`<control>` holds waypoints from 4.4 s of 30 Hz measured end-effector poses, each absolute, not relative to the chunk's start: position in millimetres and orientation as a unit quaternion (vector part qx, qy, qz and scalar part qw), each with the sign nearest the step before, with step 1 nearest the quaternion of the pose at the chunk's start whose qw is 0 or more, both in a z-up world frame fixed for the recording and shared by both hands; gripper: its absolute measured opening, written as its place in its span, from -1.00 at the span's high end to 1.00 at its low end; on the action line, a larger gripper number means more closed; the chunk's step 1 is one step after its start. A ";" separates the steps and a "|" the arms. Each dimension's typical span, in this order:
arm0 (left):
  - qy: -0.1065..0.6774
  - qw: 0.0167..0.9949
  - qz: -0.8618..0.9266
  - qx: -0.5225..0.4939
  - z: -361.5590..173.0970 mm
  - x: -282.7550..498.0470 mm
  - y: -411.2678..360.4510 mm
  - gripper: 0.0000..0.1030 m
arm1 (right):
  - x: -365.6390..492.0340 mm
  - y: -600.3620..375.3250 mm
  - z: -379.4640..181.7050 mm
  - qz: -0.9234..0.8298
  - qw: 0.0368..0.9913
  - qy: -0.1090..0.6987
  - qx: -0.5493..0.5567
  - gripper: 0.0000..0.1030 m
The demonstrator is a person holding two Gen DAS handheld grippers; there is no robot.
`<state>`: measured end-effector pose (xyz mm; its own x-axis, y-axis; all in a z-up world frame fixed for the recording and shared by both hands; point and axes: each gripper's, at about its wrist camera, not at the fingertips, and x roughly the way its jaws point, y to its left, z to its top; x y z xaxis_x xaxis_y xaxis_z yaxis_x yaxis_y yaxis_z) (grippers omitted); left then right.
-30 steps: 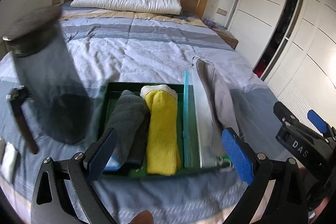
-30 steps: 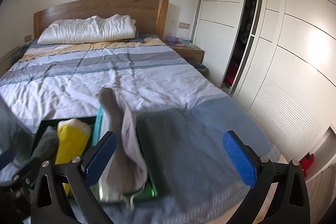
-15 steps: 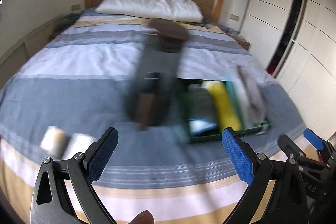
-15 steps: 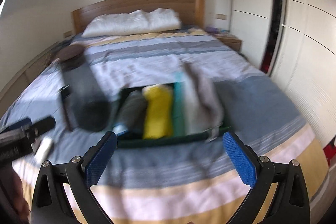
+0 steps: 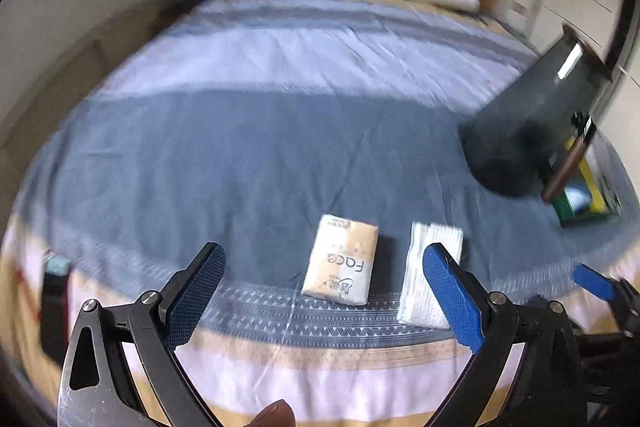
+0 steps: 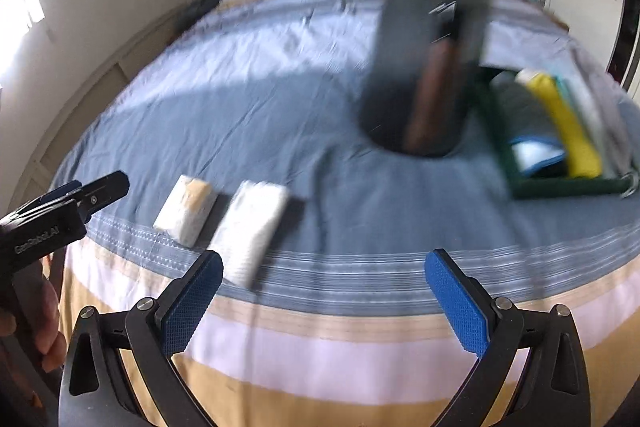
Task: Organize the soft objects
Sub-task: 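Close left tool on the Face tissue pack while right tool approaches the white cloth, then lift the tissue pack with left tool while right tool grasps the white cloth, then carry the tissue pack with left tool while right tool carries the white cloth to the green tray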
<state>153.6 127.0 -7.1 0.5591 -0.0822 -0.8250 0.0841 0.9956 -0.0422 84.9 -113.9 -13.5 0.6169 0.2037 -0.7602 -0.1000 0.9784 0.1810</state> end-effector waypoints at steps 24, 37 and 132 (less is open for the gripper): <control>0.548 0.827 -0.090 0.086 -103.1 220.4 110.7 -0.56 | 137.4 -70.2 -57.6 0.038 0.876 0.480 0.012 -1.00; 0.550 0.823 -0.106 0.089 -97.7 222.9 132.8 0.10 | 150.1 -39.8 -64.9 0.054 0.875 0.480 0.011 -0.89; 0.406 0.878 -0.247 0.061 38.7 176.0 -278.3 0.10 | 95.0 -470.9 54.2 -0.042 0.960 0.275 0.014 0.81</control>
